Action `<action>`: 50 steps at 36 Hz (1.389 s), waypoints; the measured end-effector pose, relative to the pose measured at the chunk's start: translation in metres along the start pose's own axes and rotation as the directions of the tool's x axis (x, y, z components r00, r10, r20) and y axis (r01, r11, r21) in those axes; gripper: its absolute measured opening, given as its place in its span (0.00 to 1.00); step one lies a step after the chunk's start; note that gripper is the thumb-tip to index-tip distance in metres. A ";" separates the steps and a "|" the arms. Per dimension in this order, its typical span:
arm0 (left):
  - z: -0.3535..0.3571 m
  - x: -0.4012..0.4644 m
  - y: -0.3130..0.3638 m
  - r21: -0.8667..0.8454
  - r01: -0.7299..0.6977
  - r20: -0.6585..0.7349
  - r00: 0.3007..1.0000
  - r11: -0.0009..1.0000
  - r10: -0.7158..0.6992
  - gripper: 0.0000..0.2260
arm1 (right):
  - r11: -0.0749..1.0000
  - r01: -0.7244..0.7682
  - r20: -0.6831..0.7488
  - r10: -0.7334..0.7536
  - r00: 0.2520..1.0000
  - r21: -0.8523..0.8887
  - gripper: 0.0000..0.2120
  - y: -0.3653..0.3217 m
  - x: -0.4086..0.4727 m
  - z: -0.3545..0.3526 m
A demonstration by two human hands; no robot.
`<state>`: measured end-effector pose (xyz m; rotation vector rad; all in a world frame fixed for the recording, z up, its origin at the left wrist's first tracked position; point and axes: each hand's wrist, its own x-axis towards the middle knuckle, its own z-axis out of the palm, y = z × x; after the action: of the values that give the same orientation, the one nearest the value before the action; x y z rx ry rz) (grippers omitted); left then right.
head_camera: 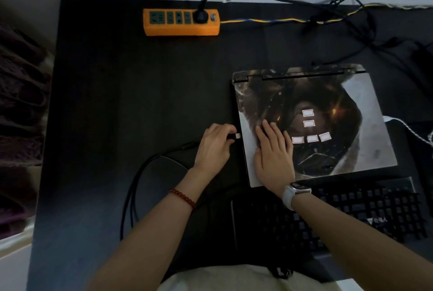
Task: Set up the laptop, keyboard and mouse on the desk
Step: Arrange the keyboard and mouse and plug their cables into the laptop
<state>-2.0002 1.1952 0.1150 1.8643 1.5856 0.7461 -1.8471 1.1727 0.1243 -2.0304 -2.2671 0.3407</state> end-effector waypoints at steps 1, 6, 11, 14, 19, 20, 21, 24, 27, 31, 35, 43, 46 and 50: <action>0.001 0.000 0.000 -0.003 0.005 -0.001 1.000 1.000 -0.005 0.08 | 1.000 0.000 0.001 0.000 1.000 -0.002 0.24 0.000 0.000 0.000; 0.001 0.001 0.000 -0.003 0.006 -0.013 1.000 1.000 -0.007 0.06 | 1.000 0.002 -0.012 -0.002 1.000 -0.021 0.24 0.000 0.001 0.001; 0.002 0.001 0.001 0.001 0.000 -0.019 1.000 1.000 0.000 0.05 | 0.999 0.002 -0.029 -0.003 1.000 -0.034 0.23 -0.001 0.001 0.001; 0.001 0.002 0.003 -0.001 -0.037 -0.035 0.999 0.999 0.037 0.06 | 0.999 0.000 -0.026 -0.002 1.000 -0.040 0.23 -0.001 0.001 0.002; 0.002 0.008 0.012 -0.061 -0.063 -0.025 0.998 0.996 0.062 0.01 | 1.000 -0.004 -0.008 0.004 1.000 -0.028 0.24 -0.001 0.002 0.001; 0.002 0.006 0.009 -0.075 -0.044 -0.020 0.999 0.996 0.043 0.02 | 1.000 -0.002 -0.005 0.002 1.000 -0.027 0.24 -0.001 0.001 0.001; 0.002 0.002 0.007 -0.079 -0.033 -0.018 0.999 0.996 0.032 0.04 | 1.000 0.000 -0.001 0.000 1.000 -0.027 0.24 0.000 0.000 0.001; 0.000 -0.007 -0.005 0.021 -0.027 -0.043 0.999 0.999 0.028 0.10 | 1.000 0.004 -0.004 -0.004 1.000 -0.013 0.24 0.000 0.001 0.001; -0.002 -0.012 -0.014 0.162 -0.018 -0.021 1.000 0.987 0.022 0.17 | 1.000 0.006 -0.009 -0.006 1.000 -0.006 0.24 0.000 0.003 0.000; -0.001 -0.008 -0.014 0.245 0.031 0.045 0.998 0.969 -0.043 0.17 | 1.000 0.009 -0.007 -0.009 1.000 -0.008 0.23 0.000 0.002 -0.001; 0.000 0.004 -0.012 0.296 0.072 0.074 0.992 0.952 -0.098 0.12 | 1.000 0.002 -0.005 -0.002 1.000 -0.006 0.24 -0.002 0.001 -0.003; -0.009 0.001 -0.008 0.218 0.010 0.076 0.997 0.976 -0.027 0.11 | 1.000 0.009 0.010 -0.008 1.000 -0.021 0.24 -0.003 0.000 -0.006; -0.007 0.001 -0.006 0.092 0.105 0.151 0.982 0.990 -0.118 0.14 | 0.999 0.010 0.013 -0.009 1.000 -0.041 0.24 -0.003 0.000 -0.006; -0.004 0.003 -0.005 -0.027 0.290 0.337 0.904 0.957 -0.264 0.22 | 0.998 0.001 0.024 0.000 1.000 -0.058 0.24 -0.002 0.000 -0.005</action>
<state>-2.0062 1.1991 0.1145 1.5650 1.5330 0.3405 -1.8484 1.1730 0.1295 -2.0643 -2.3179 0.3049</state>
